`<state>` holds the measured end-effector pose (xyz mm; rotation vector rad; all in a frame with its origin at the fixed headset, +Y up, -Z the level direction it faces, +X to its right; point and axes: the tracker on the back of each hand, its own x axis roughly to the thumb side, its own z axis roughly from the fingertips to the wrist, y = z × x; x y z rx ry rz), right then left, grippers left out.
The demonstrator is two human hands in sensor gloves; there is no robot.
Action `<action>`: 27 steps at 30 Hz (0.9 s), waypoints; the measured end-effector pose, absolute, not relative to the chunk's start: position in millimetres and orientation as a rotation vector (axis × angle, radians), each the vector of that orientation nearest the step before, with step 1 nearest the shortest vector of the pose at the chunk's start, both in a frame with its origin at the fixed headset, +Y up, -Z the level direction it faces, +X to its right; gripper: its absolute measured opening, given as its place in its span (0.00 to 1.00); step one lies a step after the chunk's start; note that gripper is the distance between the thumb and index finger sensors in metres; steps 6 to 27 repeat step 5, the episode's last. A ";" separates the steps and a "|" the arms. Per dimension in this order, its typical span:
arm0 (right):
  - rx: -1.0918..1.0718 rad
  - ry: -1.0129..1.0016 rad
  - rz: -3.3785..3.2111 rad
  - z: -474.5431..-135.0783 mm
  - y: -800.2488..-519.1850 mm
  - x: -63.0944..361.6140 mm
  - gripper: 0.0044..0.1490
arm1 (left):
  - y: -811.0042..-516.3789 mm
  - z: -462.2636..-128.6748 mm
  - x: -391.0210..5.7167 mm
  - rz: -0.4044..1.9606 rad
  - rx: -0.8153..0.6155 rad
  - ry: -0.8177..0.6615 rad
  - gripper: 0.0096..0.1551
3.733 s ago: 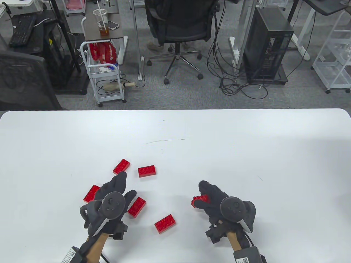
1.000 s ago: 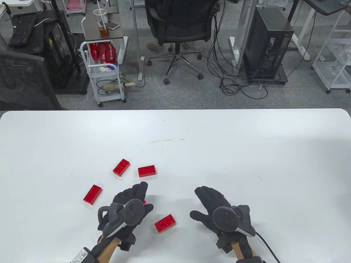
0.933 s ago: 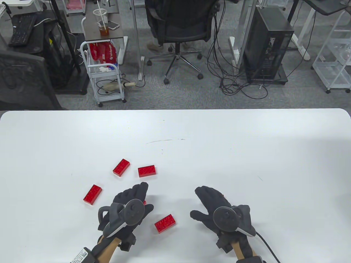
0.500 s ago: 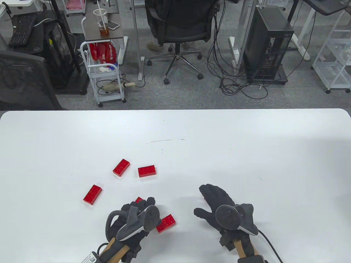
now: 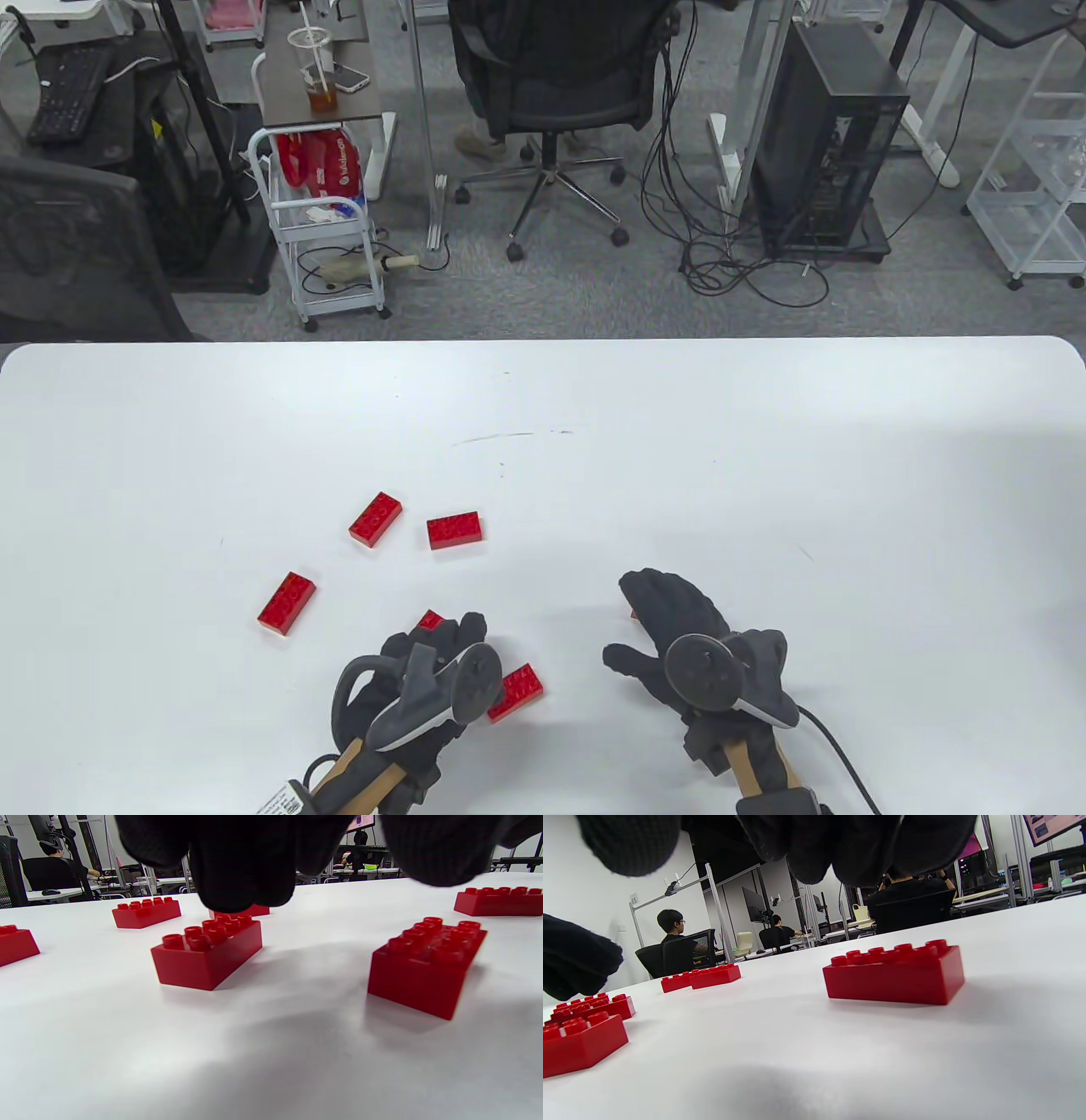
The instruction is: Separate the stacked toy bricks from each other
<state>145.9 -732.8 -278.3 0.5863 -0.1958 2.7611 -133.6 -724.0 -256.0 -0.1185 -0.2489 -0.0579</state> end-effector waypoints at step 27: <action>0.593 -0.187 2.740 -276.9 -732.2 146.6 0.54 | -724.3 -259.0 -138.0 -0.022 -0.130 -0.234 0.51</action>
